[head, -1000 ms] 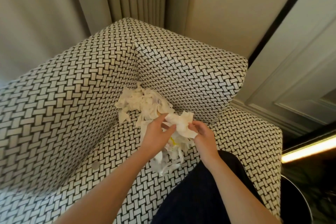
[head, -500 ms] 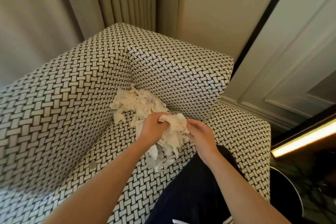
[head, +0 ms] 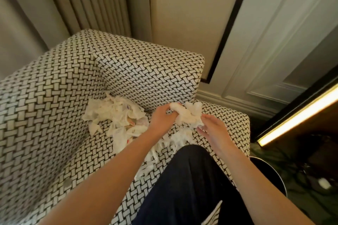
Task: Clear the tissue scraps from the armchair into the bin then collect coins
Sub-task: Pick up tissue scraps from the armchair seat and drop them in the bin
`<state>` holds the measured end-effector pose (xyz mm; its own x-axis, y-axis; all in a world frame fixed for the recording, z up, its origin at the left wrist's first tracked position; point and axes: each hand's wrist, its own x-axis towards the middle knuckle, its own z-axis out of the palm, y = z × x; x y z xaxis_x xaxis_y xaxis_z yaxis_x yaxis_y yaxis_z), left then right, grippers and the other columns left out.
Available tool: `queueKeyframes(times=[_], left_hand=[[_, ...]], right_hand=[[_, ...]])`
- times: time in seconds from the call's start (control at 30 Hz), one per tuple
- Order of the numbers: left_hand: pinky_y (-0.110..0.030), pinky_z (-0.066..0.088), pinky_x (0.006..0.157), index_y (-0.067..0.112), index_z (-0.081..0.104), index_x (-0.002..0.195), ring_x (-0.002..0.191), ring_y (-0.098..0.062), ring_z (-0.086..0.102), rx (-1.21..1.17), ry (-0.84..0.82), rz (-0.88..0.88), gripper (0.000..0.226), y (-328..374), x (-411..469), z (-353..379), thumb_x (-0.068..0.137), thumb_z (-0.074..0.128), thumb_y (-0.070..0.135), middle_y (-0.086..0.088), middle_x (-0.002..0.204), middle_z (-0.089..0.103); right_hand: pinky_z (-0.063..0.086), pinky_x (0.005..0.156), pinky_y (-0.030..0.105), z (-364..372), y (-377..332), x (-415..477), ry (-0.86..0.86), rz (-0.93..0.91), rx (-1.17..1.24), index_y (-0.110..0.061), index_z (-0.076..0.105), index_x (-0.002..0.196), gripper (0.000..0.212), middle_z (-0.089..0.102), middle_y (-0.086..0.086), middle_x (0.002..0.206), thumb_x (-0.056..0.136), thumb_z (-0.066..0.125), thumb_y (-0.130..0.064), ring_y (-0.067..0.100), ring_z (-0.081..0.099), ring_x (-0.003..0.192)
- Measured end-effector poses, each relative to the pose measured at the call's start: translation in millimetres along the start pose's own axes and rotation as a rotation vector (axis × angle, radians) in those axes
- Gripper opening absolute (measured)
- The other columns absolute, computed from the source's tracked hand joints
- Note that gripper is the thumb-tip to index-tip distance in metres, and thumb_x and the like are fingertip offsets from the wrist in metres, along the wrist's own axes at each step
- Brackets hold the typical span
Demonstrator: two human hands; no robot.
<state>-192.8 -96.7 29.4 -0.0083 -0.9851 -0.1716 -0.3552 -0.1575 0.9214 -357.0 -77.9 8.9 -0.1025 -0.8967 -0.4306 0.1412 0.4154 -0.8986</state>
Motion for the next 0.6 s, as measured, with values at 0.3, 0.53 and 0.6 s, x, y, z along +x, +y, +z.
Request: queueKeyframes(times=[0.3, 0.53, 0.6], left_hand=[[-0.037, 0.040, 0.101, 0.017, 0.058, 0.124, 0.118, -0.022, 0.052, 0.475, -0.417, -0.124, 0.038, -34, 23, 60, 0.092, 0.043, 0.003, 0.003, 0.142, 0.040], [-0.034, 0.014, 0.116, 0.021, 0.039, 0.142, 0.144, -0.027, 0.011, 0.757, -0.430, -0.200, 0.054, -70, 36, 72, 0.090, 0.049, 0.013, -0.003, 0.158, 0.003], [-0.036, 0.015, 0.114, 0.017, 0.034, 0.145, 0.142, -0.029, 0.015, 0.814, -0.378, -0.177, 0.056, -74, 35, 72, 0.091, 0.049, 0.018, -0.005, 0.157, 0.011]], right_hand=[[0.054, 0.084, 0.030, -77, -10, 2, 0.158, 0.046, 0.137, -0.008, 0.061, 0.112, 0.019, 0.064, 0.008, 0.116, 0.096, 0.050, -0.012, 0.019, 0.063, 0.105], [0.052, 0.089, 0.033, -92, 0, 1, 0.172, 0.055, 0.134, -0.011, 0.064, 0.100, 0.014, 0.067, 0.008, 0.110, 0.096, 0.051, -0.013, 0.023, 0.062, 0.105], [0.053, 0.085, 0.030, -91, 3, 3, 0.166, 0.051, 0.124, -0.011, 0.064, 0.101, 0.015, 0.066, 0.008, 0.111, 0.096, 0.051, -0.013, 0.022, 0.063, 0.105]])
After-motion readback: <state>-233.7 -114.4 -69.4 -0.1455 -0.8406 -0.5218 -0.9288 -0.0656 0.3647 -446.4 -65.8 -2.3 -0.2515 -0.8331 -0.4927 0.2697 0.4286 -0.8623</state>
